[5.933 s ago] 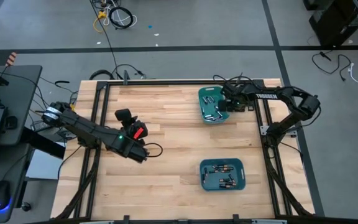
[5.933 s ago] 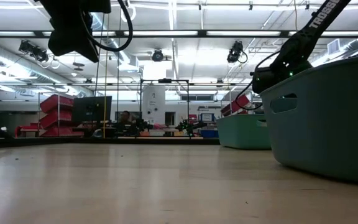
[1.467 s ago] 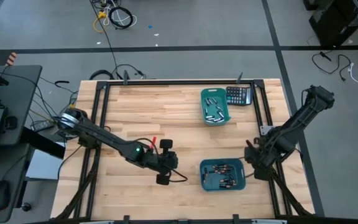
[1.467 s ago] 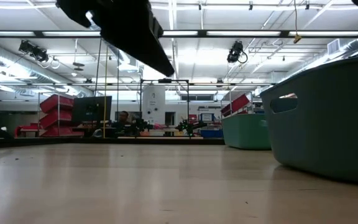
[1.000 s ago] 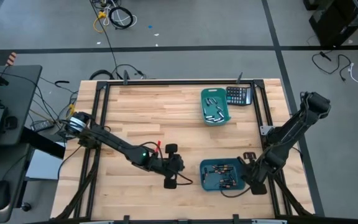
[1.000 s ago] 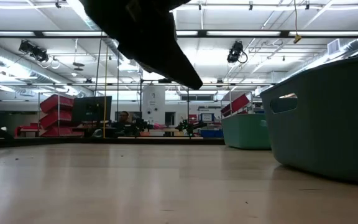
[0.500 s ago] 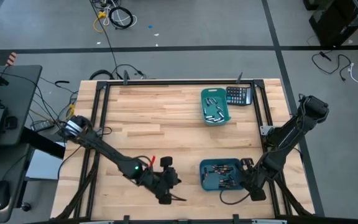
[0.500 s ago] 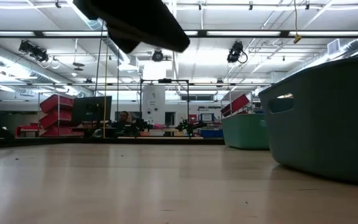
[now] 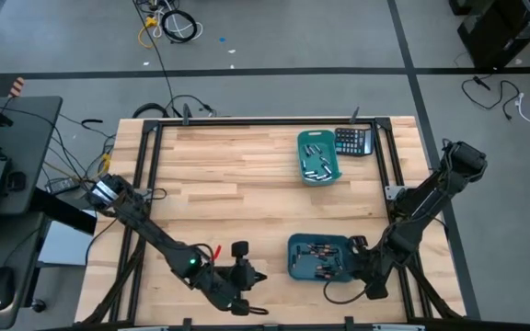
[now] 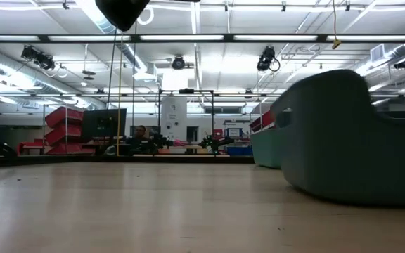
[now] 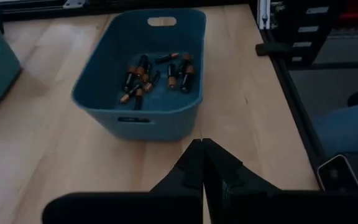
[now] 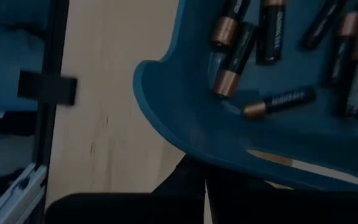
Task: Sort batteries
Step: Move all the bins to the top corner of the table
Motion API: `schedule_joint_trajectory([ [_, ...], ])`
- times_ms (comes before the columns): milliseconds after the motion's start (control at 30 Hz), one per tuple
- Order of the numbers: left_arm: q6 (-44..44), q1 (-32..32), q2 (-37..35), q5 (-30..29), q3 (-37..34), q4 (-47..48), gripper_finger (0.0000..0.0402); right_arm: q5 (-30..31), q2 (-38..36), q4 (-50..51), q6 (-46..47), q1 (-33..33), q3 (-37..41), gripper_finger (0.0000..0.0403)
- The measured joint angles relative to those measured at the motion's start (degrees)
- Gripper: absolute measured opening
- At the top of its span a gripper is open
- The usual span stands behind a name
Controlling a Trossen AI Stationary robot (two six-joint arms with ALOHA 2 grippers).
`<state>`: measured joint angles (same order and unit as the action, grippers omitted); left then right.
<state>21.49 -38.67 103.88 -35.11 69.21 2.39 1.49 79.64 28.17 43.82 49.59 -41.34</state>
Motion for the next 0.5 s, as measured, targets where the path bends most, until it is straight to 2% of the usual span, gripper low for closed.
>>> schedule_joint_trajectory([
  [233, 4.1, -0.5, 0.2, -0.3, 0.0, -0.2, 0.0, 3.4, 0.0, -4.3, -6.0, -3.3, 0.0, 0.0],
  [500, 4.5, -0.5, 2.5, -0.8, 0.0, -1.7, 0.0, 6.5, 0.3, -8.7, -15.6, -10.3, 0.0, 0.0],
])
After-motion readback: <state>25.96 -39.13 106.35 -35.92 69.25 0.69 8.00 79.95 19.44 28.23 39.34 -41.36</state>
